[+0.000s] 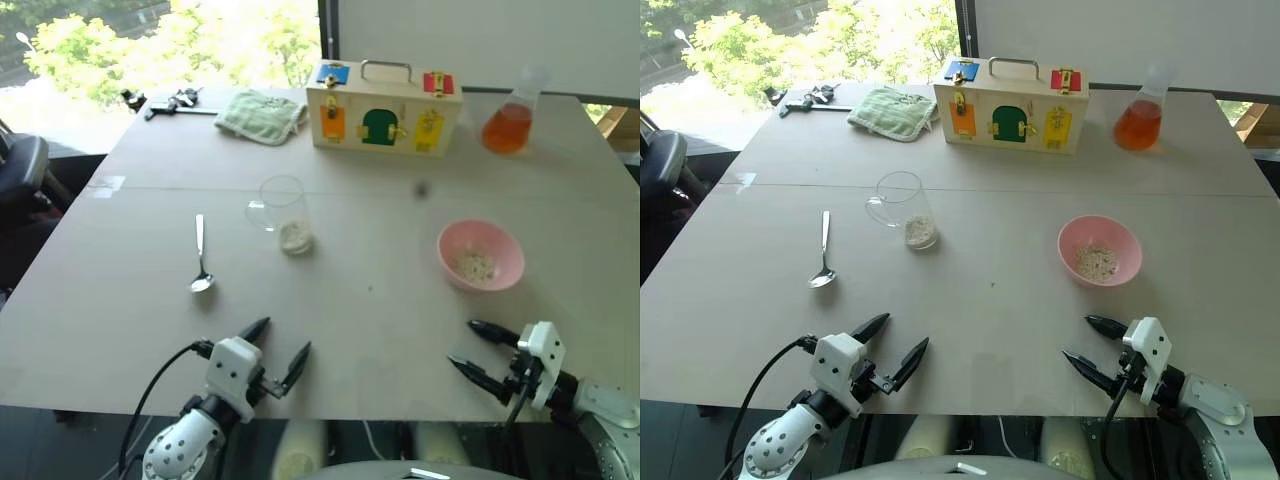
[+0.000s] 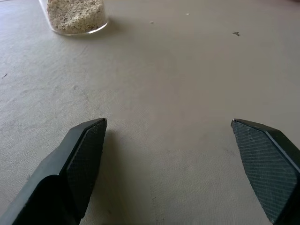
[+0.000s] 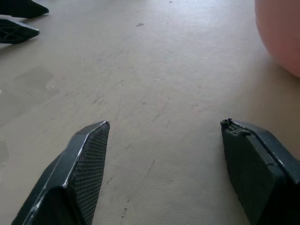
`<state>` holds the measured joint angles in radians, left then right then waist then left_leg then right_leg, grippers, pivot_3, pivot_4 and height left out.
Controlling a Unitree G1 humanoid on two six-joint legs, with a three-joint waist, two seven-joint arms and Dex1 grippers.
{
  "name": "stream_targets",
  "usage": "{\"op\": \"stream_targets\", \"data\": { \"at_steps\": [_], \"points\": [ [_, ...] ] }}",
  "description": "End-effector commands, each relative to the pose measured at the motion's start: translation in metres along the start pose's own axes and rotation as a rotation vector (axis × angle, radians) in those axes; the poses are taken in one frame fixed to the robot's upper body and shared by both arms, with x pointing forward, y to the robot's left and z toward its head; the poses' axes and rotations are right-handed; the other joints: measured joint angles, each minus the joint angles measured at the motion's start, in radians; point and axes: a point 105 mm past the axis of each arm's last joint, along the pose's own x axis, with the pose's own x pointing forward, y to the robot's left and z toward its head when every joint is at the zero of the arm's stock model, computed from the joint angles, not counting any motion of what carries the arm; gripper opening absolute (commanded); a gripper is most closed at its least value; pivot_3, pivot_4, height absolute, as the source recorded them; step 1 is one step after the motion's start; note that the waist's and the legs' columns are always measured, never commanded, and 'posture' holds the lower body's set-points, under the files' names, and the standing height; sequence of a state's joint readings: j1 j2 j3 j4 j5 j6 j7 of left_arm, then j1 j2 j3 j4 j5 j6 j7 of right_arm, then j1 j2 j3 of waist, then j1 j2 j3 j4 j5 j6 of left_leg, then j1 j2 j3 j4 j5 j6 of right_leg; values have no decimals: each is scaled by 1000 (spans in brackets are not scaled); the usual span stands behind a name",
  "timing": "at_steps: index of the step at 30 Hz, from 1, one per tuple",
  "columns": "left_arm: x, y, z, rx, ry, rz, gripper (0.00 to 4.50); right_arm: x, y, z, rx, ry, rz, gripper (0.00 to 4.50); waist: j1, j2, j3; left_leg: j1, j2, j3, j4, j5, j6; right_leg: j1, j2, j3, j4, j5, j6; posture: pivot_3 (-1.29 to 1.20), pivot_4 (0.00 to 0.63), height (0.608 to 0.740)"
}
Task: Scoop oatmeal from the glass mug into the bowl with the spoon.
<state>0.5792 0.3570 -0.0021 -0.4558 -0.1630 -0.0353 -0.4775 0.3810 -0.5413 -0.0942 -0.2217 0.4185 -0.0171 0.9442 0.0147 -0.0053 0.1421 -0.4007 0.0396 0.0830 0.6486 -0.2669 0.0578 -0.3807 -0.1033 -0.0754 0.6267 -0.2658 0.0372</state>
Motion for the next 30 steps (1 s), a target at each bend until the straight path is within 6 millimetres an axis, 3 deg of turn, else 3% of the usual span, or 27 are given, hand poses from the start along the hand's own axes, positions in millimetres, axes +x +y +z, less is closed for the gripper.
{"op": "stream_targets", "data": {
  "at_steps": [1,13,18,23,26,30],
  "points": [
    [-2,-4,-4,-14,11,-9,4486,-4,-6,1,-5,0,-24,3836,0,0,0,0,0,0,0,0,0,0,0,0,0,0,0,0,150,740],
    [0,-3,1,-9,-14,4,4486,2,-7,6,-12,-7,10,3836,0,0,0,0,0,0,2,0,0,0,1,-4,2,0,0,0,150,740],
    [4,5,19,-47,-101,60,4486,17,-2,33,-27,-81,59,3836,0,0,1,0,0,0,4,0,0,0,2,-4,5,0,0,0,150,740],
    [10,37,56,-55,-232,246,4486,32,26,62,-56,-78,252,3836,0,-1,2,1,1,-1,6,0,0,0,2,-3,10,2,3,0,150,740],
    [15,74,77,-59,-265,452,4486,45,36,89,-92,-124,305,3836,2,-2,3,1,1,-3,9,0,0,0,3,-6,12,2,4,0,150,740],
    [20,107,70,-110,-153,580,4486,56,38,108,-143,-131,316,3836,0,-4,4,0,1,-4,14,0,0,2,8,-6,16,2,4,0,150,740]
  ]
}}
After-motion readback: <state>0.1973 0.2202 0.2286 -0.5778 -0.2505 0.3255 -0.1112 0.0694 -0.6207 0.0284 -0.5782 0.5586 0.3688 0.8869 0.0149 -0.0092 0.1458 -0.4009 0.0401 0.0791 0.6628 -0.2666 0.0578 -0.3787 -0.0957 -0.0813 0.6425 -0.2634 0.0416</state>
